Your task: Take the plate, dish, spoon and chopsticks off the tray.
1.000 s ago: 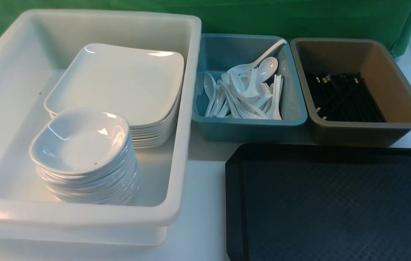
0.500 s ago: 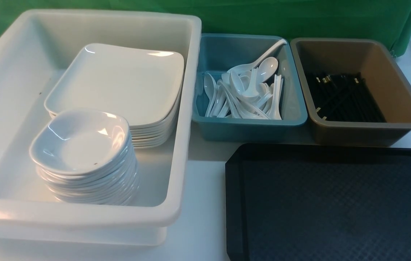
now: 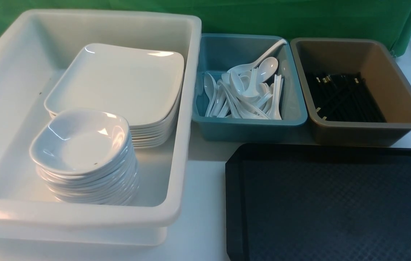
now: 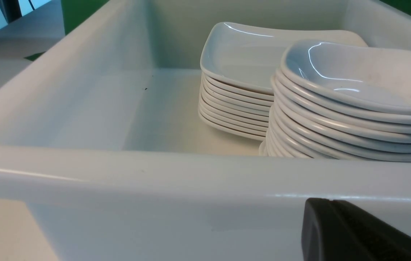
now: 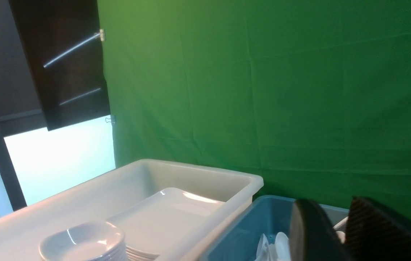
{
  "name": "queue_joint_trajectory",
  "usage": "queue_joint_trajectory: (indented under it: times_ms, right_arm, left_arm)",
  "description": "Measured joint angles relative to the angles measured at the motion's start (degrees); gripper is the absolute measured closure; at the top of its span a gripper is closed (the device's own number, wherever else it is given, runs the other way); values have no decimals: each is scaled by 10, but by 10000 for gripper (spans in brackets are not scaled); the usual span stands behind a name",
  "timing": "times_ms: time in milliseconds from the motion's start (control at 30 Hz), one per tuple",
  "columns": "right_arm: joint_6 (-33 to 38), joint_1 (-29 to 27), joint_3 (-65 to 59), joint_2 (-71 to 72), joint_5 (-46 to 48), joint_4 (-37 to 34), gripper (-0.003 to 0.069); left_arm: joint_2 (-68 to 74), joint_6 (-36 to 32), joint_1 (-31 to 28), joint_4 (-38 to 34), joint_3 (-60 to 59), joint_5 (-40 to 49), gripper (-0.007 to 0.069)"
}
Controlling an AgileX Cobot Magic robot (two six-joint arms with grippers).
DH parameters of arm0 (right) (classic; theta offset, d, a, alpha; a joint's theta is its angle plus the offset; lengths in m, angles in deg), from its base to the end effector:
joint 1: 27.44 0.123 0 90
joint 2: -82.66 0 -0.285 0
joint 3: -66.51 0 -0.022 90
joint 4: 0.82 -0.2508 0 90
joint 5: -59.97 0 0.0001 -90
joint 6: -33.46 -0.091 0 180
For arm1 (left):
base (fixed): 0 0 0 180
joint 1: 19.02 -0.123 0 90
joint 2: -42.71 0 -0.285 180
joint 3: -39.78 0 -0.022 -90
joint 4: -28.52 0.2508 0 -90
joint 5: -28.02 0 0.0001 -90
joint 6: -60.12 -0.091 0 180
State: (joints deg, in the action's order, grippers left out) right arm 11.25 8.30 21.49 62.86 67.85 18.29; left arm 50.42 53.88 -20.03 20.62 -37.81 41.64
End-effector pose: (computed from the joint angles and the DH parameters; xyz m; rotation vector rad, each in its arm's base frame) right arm 0.0317 0.0177 0.3737 -0.3203 1.2408 0.5586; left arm 0.0556 -0.0020 0.1897 -0.0130 1.7243 -0.0335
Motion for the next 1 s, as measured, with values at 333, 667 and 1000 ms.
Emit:
queue_joint_trajectory:
  times_ms: [333, 667, 1000]
  right_arm:
    - [239, 0, 0, 0, -2, -198, 442]
    - [289, 0, -4, 0, -2, -251, 425]
    - [339, -161, -97, 9, 2, -244, 424]
  left_arm:
    - [0, 0, 0, 0, 0, 0, 620]
    - [0, 0, 0, 0, 0, 0, 620]
    - [0, 0, 0, 0, 0, 0, 620]
